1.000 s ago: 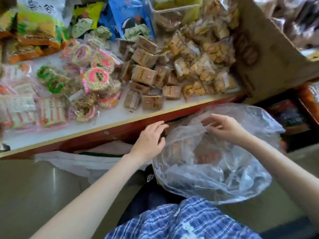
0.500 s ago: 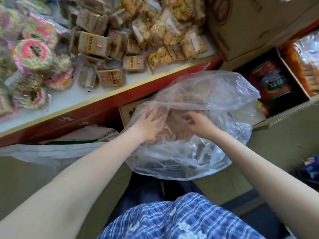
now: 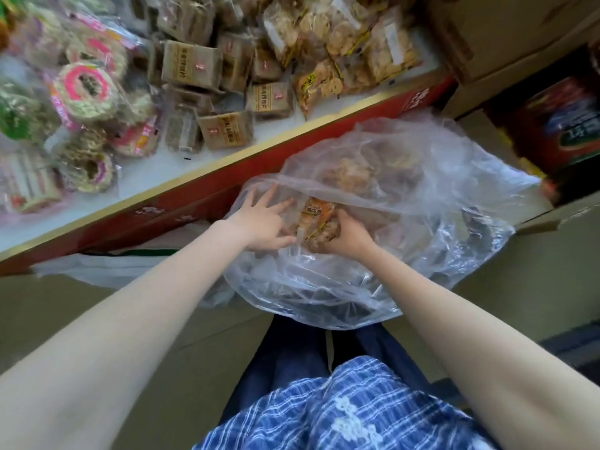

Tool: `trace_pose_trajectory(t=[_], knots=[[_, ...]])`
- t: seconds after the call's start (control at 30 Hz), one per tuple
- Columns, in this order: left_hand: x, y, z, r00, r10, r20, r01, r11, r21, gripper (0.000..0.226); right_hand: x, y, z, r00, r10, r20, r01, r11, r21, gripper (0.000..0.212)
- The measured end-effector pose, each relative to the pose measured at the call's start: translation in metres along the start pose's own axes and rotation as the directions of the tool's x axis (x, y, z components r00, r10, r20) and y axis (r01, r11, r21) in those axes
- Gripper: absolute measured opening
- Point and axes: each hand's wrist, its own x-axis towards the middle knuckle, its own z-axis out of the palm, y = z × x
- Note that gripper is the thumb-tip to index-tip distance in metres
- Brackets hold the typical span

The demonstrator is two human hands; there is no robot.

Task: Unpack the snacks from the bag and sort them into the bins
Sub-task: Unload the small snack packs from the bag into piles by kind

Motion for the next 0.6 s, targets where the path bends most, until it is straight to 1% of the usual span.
trace_pose_trajectory(t=[0.07,0.13,0.2,0.23,0.3,0.33,0.4,0.47,0.53,0.6], knots=[[0.0,0.0,0.0,0.999,-0.027,-0.04,0.02,0.987,-0.159,0.046,-0.014,0.001,-0.015,0.996,-0.032,-0.087,0.034,0.999,0.016,0.068],[-0.004,0.0,-0.002,0.985,-0.076,-0.154,0.017,0.936,-0.351,0.044,-0.03,0.001,-0.036,0.983,-0.084,-0.166,0.091,0.995,0.04,0.057],[-0.013,0.0,-0.007,0.956,-0.143,-0.257,-0.012,0.854,-0.52,0.043,-0.045,-0.002,-0.058,0.968,-0.173,-0.182,0.187,0.98,0.065,0.056],[-0.018,-0.001,-0.01,0.937,-0.168,-0.305,-0.034,0.827,-0.561,0.041,-0.052,-0.005,-0.069,0.962,-0.208,-0.178,0.225,0.971,0.082,0.057],[-0.028,-0.003,-0.017,0.897,-0.213,-0.388,-0.057,0.813,-0.579,0.039,-0.062,-0.018,-0.091,0.947,-0.252,-0.199,0.282,0.95,0.135,0.058],[-0.031,-0.006,-0.021,0.878,-0.236,-0.417,-0.059,0.811,-0.582,0.04,-0.065,-0.028,-0.103,0.933,-0.272,-0.235,0.315,0.934,0.167,0.059],[-0.037,-0.01,-0.03,0.844,-0.272,-0.462,-0.065,0.804,-0.591,0.04,-0.065,-0.054,-0.129,0.884,-0.304,-0.354,0.391,0.898,0.204,0.058],[-0.042,-0.014,-0.04,0.821,-0.286,-0.494,-0.08,0.799,-0.595,0.038,-0.058,-0.084,-0.157,0.831,-0.293,-0.474,0.43,0.878,0.211,0.052],[-0.045,-0.016,-0.047,0.804,-0.296,-0.516,-0.086,0.8,-0.594,0.037,-0.043,-0.114,-0.184,0.78,-0.28,-0.559,0.437,0.884,0.166,0.052],[-0.049,-0.017,-0.05,0.786,-0.325,-0.525,-0.085,0.786,-0.613,0.037,-0.025,-0.147,-0.21,0.726,-0.312,-0.613,0.45,0.889,0.082,0.053]])
